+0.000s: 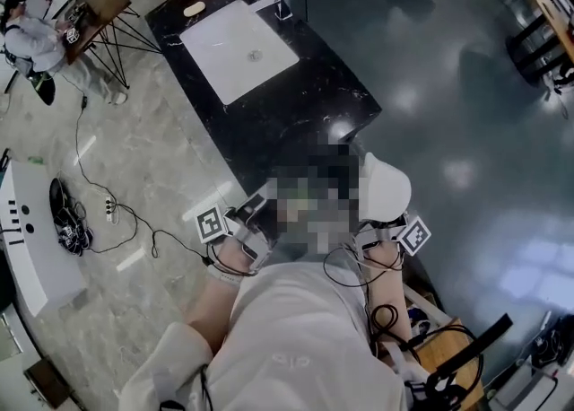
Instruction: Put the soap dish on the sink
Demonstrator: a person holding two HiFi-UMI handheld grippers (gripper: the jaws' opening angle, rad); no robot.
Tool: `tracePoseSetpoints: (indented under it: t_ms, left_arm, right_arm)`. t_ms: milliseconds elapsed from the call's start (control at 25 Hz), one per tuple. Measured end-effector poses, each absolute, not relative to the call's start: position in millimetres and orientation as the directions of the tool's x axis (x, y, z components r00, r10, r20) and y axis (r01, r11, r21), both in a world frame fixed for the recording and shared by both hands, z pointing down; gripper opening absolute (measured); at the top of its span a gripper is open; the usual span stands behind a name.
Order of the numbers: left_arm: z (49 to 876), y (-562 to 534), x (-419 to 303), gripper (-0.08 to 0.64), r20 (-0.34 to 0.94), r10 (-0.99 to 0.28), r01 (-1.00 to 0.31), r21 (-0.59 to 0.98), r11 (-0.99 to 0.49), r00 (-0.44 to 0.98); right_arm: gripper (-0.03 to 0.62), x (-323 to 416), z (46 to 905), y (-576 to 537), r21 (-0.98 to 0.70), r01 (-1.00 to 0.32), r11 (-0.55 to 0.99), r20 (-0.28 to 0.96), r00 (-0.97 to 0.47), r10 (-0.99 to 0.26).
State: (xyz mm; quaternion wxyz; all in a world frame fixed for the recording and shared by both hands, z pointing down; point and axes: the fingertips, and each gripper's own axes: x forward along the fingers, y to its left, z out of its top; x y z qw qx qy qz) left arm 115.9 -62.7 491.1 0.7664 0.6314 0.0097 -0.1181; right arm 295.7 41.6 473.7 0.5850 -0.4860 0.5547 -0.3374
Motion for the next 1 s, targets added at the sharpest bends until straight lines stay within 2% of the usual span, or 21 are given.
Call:
tracePoseSetpoints:
  t_ms: [480, 1000]
  left_arm:
    - [484, -174, 10, 0.006, -0.182, -0.435, 0.252, 0.962, 0.109, 0.882]
    - [498, -221, -86, 0.006, -0.159, -0.589, 0.250, 0.965, 0.075, 0.793]
  right_arm:
    - [0.259, 235, 475, -127, -0.944, -0.246, 0.221, -0.209, -0.073, -0.975]
    - [0.259, 179, 531, -236, -0.910, -0.409, 0.071, 0.009, -0.191, -0.982]
